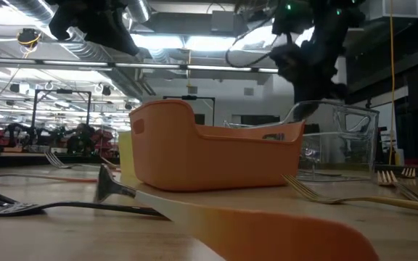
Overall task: Sort silverware by color (type)
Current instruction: Put the black fork into the transparent bin
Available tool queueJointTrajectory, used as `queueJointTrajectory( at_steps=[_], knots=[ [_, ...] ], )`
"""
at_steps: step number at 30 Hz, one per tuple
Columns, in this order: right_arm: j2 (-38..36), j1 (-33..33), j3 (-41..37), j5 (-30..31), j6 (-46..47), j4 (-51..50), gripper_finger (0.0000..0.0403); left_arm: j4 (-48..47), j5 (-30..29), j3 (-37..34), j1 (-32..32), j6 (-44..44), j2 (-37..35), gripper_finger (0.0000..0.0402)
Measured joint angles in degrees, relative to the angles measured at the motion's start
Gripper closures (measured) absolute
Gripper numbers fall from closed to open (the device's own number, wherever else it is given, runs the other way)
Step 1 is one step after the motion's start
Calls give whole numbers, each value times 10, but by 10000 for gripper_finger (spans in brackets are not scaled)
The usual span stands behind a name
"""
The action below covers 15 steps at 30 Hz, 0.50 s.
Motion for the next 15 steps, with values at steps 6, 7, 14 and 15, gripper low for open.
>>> queueJointTrajectory(
  at_steps=[6,7,14,15],
  knots=[
    [0,0,-61,11,5,95,403,0,0,0,0,0,0,366],
    [0,0,-67,16,5,102,403,0,0,0,0,0,0,366],
    [1,0,-95,48,6,107,403,0,0,0,0,1,0,366],
    [1,0,-100,50,6,107,403,0,0,0,0,1,0,366]
  ],
)
